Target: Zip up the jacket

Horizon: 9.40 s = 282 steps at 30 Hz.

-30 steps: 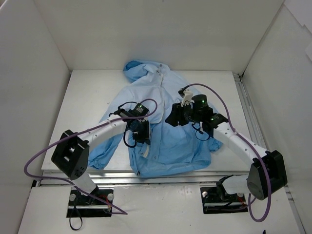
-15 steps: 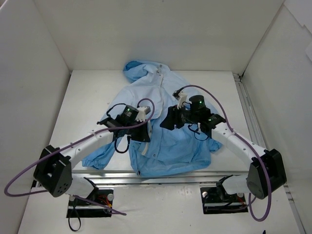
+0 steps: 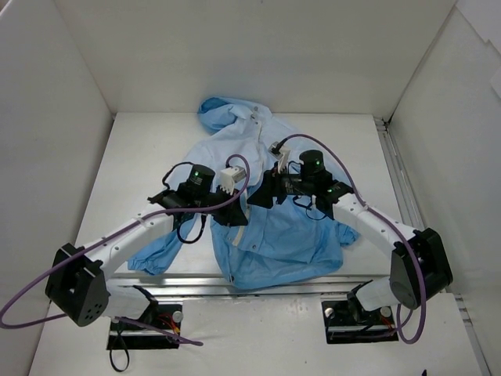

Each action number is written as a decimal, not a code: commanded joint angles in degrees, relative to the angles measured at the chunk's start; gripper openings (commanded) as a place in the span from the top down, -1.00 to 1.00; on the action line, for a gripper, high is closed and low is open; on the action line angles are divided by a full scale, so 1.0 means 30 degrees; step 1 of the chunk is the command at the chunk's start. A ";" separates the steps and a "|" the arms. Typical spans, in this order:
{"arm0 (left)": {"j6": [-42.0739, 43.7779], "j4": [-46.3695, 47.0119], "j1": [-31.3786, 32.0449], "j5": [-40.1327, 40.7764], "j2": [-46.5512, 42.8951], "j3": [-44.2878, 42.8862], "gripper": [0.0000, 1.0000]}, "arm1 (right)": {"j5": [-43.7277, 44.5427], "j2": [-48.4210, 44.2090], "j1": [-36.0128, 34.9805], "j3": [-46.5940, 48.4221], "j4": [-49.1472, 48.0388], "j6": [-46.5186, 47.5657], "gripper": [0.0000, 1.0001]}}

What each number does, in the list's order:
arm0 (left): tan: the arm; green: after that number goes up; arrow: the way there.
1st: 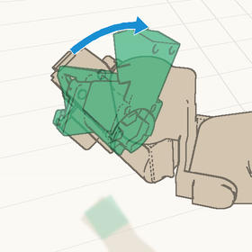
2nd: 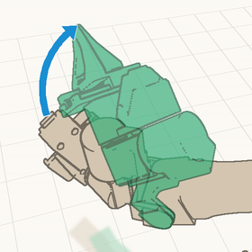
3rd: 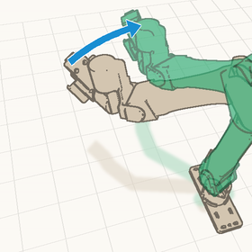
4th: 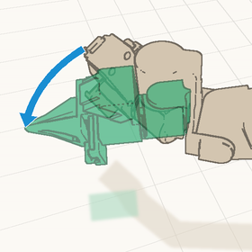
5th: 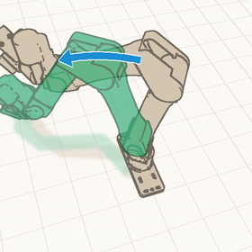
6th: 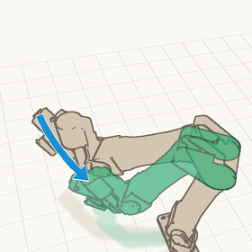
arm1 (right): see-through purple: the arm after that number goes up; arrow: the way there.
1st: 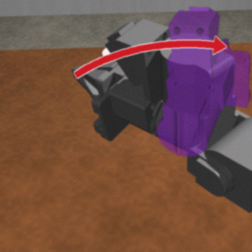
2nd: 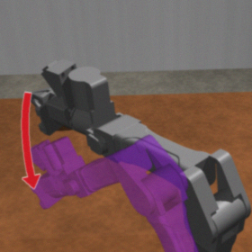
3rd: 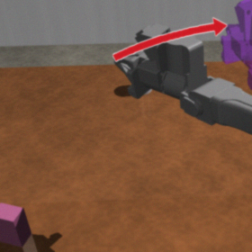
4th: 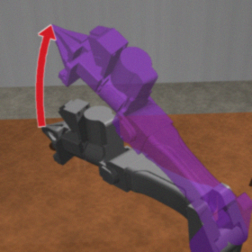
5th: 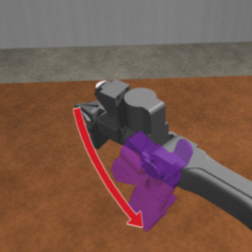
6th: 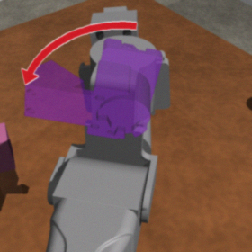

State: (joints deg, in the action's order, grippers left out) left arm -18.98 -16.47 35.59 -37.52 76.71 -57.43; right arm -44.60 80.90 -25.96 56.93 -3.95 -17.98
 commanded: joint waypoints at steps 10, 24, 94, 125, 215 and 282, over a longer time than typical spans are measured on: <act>0.1318 0.2003 -0.0322 -0.2581 -0.1663 -0.0369 1.00 | -0.3647 0.0951 0.0507 0.0097 -0.3899 -0.0365 -0.06; 0.1376 0.2472 -0.0497 -0.2582 -0.1517 -0.0369 1.00 | -0.6315 0.1303 0.0536 0.0097 -0.3756 -0.0251 0.44; 0.0732 0.2062 -0.0849 -0.3461 -0.0520 -0.1863 1.00 | 0.2416 -0.2270 -0.1631 -0.0518 0.0963 0.2037 0.33; 0.0556 0.2032 -0.1201 -0.4516 -0.0052 -0.2243 1.00 | 0.4409 -0.2447 -0.1895 0.0361 0.2692 0.2506 0.96; -0.3690 -0.5906 -1.0019 1.0540 -0.0432 -0.1394 1.00 | 1.5511 -0.0454 0.4109 0.6922 0.4889 0.2331 1.00; 0.6325 0.0888 -0.3168 0.8551 0.7238 -1.1176 -0.99 | 0.7837 -0.4085 0.5399 0.1739 0.4450 -0.1331 -0.05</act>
State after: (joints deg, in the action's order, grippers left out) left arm -6.15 -18.98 23.20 -12.43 95.42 -87.11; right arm -18.15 71.96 -9.41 62.74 13.63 -21.17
